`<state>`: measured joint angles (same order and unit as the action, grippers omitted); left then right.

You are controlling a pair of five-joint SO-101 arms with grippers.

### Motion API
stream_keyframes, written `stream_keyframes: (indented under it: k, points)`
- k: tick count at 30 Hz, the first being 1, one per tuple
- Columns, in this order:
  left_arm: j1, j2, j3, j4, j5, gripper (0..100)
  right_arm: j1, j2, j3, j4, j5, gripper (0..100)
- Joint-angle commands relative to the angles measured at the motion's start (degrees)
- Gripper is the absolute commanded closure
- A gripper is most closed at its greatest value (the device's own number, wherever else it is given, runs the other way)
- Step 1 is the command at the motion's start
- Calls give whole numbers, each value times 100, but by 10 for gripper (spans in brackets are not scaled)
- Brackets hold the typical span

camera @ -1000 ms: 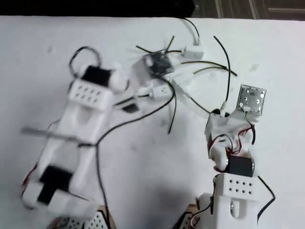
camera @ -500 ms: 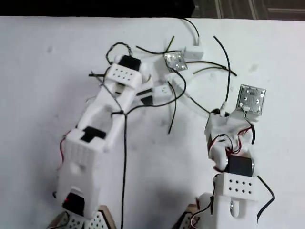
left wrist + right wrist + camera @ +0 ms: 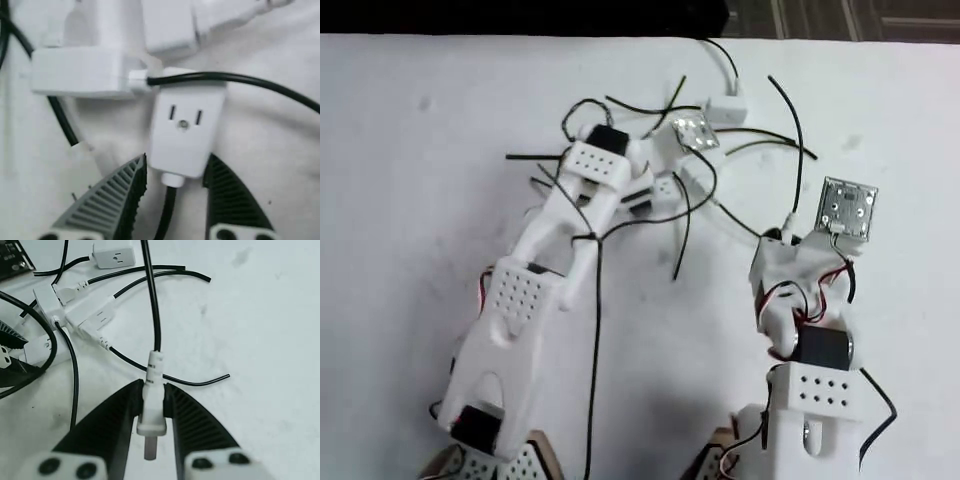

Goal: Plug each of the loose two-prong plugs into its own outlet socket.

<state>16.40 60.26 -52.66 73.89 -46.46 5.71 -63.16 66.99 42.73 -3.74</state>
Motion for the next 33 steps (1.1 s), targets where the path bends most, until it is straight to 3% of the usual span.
stream_keyframes:
  k: [1,9,14,20,33]
  points:
    - [-4,66,-615,774,-536,985,57,13,-35,-92,0,981]
    - [-57,66,-1925,2831,-545,980,57,13,-35,-84,0,981]
    - [-233,-4,-1960,2875,-44,980,57,13,-35,-84,0,981]
    - [-347,-971,-651,2875,-26,980,57,-31,53,-110,0,981]
    - [-295,-5297,3376,2426,-35,980,57,-31,53,-110,0,981]
